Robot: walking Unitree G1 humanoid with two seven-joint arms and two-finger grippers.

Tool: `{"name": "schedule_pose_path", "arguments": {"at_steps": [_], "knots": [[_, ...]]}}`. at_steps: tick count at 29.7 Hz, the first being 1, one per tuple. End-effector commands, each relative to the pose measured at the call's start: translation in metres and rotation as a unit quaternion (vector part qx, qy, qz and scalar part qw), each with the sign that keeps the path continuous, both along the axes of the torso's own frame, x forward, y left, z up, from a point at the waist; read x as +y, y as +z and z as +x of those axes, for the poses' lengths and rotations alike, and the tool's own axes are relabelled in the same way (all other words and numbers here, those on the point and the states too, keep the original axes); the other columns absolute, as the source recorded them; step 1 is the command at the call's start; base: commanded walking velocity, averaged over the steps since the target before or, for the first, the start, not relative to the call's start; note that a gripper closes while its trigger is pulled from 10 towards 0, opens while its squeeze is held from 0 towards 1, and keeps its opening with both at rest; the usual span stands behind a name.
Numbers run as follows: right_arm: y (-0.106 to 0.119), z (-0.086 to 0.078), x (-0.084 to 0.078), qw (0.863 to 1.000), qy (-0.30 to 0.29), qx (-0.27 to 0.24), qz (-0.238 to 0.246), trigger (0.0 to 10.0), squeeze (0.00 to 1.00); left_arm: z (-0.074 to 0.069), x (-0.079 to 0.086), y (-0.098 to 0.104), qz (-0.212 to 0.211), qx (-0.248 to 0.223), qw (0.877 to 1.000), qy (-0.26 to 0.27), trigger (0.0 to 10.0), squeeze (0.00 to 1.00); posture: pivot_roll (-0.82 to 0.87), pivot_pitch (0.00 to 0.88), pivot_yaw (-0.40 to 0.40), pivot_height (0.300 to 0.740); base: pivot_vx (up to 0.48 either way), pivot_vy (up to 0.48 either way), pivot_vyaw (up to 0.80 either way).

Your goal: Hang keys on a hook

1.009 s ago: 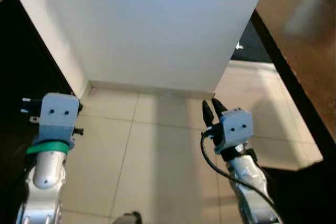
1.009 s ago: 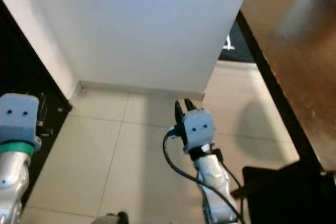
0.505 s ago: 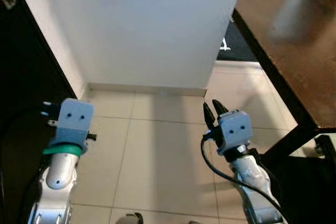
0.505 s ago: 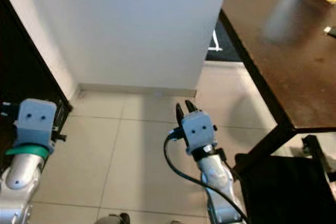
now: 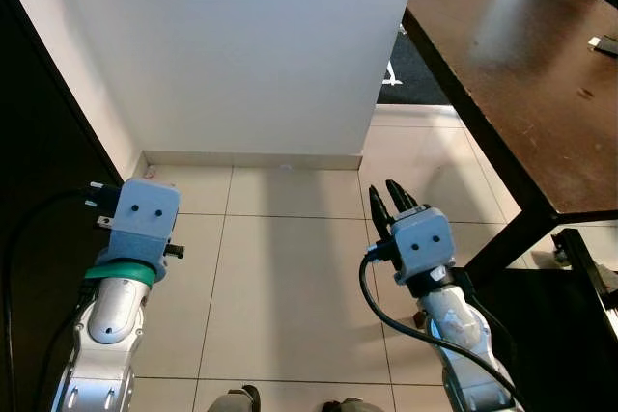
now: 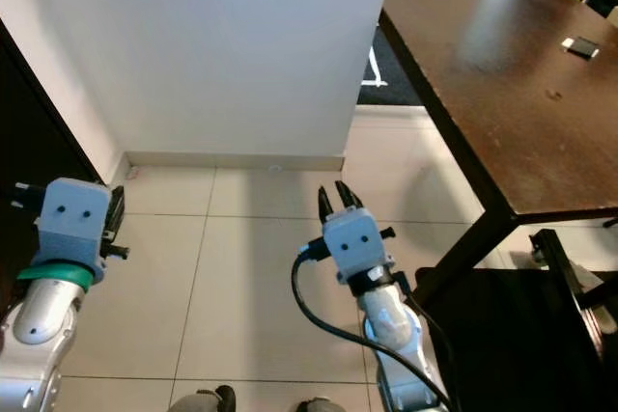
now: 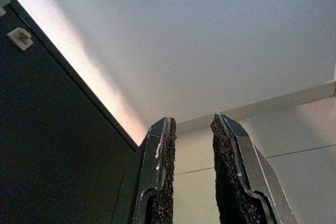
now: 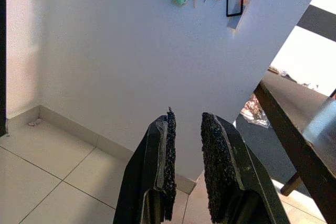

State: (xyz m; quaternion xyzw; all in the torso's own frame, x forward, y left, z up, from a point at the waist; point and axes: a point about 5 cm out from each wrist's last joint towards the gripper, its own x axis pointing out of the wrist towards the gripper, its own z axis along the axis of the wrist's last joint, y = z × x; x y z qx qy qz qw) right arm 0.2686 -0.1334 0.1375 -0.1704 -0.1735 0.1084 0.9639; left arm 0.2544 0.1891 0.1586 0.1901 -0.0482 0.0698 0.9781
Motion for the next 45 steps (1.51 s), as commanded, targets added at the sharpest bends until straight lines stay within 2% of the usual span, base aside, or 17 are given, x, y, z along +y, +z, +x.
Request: {"name": "schedule_pose_path", "arguments": {"at_steps": [1, 6, 9, 11, 13, 15, 18, 21, 23, 27, 31, 34, 35, 36, 39, 45], "knots": [[-0.002, 0.001, 0.002, 1.000, 0.006, 0.002, -0.005, 10.0, 0.00, 0.001, 0.001, -0.004, 0.007, 0.009, 1.000, -0.001, 10.0, 0.00, 0.05, 0.056, 0.052, 0.740, 0.000, 0.000, 0.00], [-0.003, 0.001, 0.002, 1.000, 0.006, 0.003, -0.007, 10.0, 0.00, 0.001, -0.001, -0.005, 0.005, 0.024, 1.000, -0.011, 10.0, 0.00, 0.05, 0.053, 0.049, 0.740, 0.000, 0.000, 0.00], [-0.004, 0.002, 0.002, 1.000, 0.008, 0.005, -0.008, 10.0, 0.00, 0.000, -0.007, -0.007, 0.009, 0.034, 0.998, -0.052, 10.0, 0.00, 0.05, 0.049, 0.047, 0.740, 0.000, 0.000, 0.00], [-0.005, 0.002, 0.002, 1.000, 0.008, 0.006, -0.008, 10.0, 0.00, 0.000, -0.008, -0.007, 0.008, 0.030, 0.998, -0.056, 10.0, 0.00, 0.05, 0.043, 0.047, 0.740, 0.000, 0.000, 0.00], [-0.005, 0.003, 0.002, 1.000, 0.008, 0.008, -0.006, 10.0, 0.00, 0.000, -0.007, -0.009, 0.000, 0.026, 0.998, -0.055, 10.0, 0.00, 0.05, 0.039, 0.043, 0.740, 0.000, 0.000, 0.00], [-0.007, 0.003, -0.001, 1.000, 0.000, 0.013, 0.004, 10.0, 0.00, 0.000, -0.001, -0.013, -0.028, 0.024, 0.999, -0.037, 10.0, 0.00, 0.05, 0.030, 0.040, 0.740, 0.000, 0.000, 0.00], [-0.007, 0.003, -0.005, 1.000, -0.010, 0.017, 0.015, 10.0, 0.00, 0.000, 0.002, -0.015, -0.031, 0.025, 0.999, -0.030, 10.0, 0.00, 0.06, 0.027, 0.039, 0.740, 0.000, 0.000, 0.00], [-0.008, 0.002, -0.013, 0.999, -0.033, 0.022, 0.033, 10.0, 0.00, -0.001, 0.000, -0.016, -0.012, 0.026, 0.999, -0.039, 10.0, 0.00, 0.05, 0.023, 0.039, 0.740, 0.000, 0.000, 0.00], [-0.007, -0.002, -0.020, 0.998, -0.057, 0.015, 0.039, 10.0, 0.00, -0.003, -0.004, -0.015, 0.016, 0.025, 0.998, -0.057, 10.0, 0.00, 0.04, 0.018, 0.041, 0.740, 0.000, 0.000, 0.00], [-0.005, -0.006, -0.025, 0.996, -0.083, -0.001, 0.045, 10.0, 0.00, -0.005, -0.002, -0.017, 0.019, 0.027, 0.997, -0.065, 10.0, 0.00, 0.07, 0.007, 0.038, 0.740, 0.000, 0.000, 0.00], [-0.002, -0.007, -0.024, 0.995, -0.087, -0.014, 0.044, 10.0, 0.00, -0.003, 0.003, -0.019, 0.005, 0.035, 0.998, -0.051, 10.0, 0.00, 0.07, 0.008, 0.055, 0.740, 0.000, 0.000, 0.00], [0.000, -0.005, -0.016, 0.996, -0.070, -0.026, 0.049, 10.0, 0.00, 0.001, 0.015, -0.021, -0.056, 0.039, 0.998, -0.010, 10.0, 0.00, 0.04, 0.000, 0.074, 0.740, 0.000, 0.000, 0.00], [0.000, -0.005, -0.016, 0.996, -0.070, -0.026, 0.049, 10.0, 0.00, 0.001, 0.015, -0.021, -0.056, 0.039, 0.998, -0.010, 10.0, 0.00, 0.04, 0.000, 0.074, 0.740, 0.000, 0.000, 0.00], [0.000, -0.004, -0.016, 0.996, -0.069, -0.025, 0.056, 10.0, 0.00, 0.003, 0.017, -0.021, -0.079, 0.039, 0.996, -0.005, 10.0, 0.00, 0.04, 0.000, 0.075, 0.740, 0.000, 0.000, 0.00], [0.000, -0.002, -0.015, 0.995, -0.059, -0.021, 0.074, 10.0, 0.00, 0.008, 0.018, -0.021, -0.100, 0.038, 0.994, -0.006, 10.0, 0.00, 0.04, 0.000, 0.078, 0.740, 0.000, 0.000, 0.00], [-0.001, 0.002, -0.011, 0.996, -0.036, -0.016, 0.083, 10.0, 0.00, 0.010, 0.017, -0.021, -0.098, 0.033, 0.995, -0.008, 10.0, 0.00, 0.06, 0.000, 0.072, 0.740, 0.000, 0.000, 0.00]]}}
